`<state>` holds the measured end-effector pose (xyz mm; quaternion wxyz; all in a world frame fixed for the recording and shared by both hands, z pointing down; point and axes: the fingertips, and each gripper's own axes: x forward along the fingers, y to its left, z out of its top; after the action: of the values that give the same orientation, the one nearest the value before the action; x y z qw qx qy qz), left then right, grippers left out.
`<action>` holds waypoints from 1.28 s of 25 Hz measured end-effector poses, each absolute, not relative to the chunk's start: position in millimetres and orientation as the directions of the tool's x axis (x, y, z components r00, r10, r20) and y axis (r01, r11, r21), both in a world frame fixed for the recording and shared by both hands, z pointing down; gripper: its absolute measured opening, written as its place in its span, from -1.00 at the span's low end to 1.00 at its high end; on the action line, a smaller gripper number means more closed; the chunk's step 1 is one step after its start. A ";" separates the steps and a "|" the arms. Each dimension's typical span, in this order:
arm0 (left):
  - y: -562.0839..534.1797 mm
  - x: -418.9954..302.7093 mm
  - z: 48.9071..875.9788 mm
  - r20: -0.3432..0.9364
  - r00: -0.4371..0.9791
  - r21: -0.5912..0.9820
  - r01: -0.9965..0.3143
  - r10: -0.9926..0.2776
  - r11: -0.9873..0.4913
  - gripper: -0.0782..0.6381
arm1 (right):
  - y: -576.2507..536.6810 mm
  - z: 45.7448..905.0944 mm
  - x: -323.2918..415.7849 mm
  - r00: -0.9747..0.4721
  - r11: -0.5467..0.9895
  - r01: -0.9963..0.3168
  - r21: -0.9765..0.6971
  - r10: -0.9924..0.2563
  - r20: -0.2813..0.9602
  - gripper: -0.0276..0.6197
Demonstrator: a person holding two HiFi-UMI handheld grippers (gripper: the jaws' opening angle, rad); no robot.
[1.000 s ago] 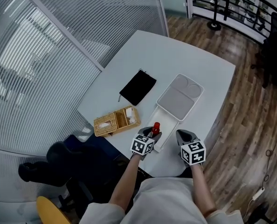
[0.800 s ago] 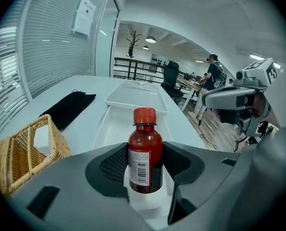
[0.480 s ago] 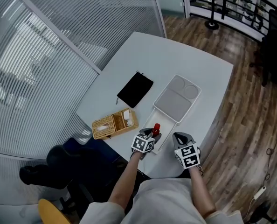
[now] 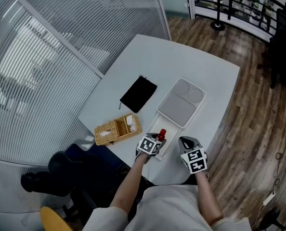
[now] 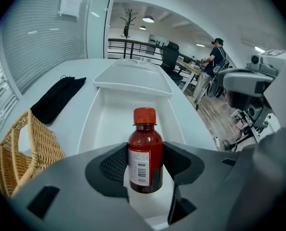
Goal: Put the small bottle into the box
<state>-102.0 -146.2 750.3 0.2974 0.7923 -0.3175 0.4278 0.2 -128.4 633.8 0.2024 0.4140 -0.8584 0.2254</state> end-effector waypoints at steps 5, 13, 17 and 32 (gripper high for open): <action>-142.7 -104.7 762.5 0.903 0.390 0.201 -0.757 -0.183 -0.621 -0.12 | -133.1 628.8 -0.3 -0.577 0.548 -0.804 -0.229 -0.628 0.523 -0.86; -136.6 -101.6 777.0 0.928 0.363 0.249 -0.773 -0.086 -0.583 -0.12 | -134.1 627.9 2.1 -0.580 0.549 -0.802 -0.234 -0.624 0.524 -0.86; -133.8 -98.3 781.0 0.930 0.367 0.281 -0.769 -0.037 -0.574 -0.12 | -135.6 627.9 5.0 -0.573 0.543 -0.807 -0.231 -0.628 0.527 -0.86; -134.7 -99.5 780.2 0.929 0.368 0.279 -0.773 -0.045 -0.570 -0.11 | -131.0 628.8 0.5 -0.571 0.547 -0.807 -0.224 -0.623 0.534 -0.86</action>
<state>-99.5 -134.7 780.2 0.3720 0.7386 -0.2770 0.4892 0.5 -131.0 628.8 0.2006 0.4174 -0.8564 0.2284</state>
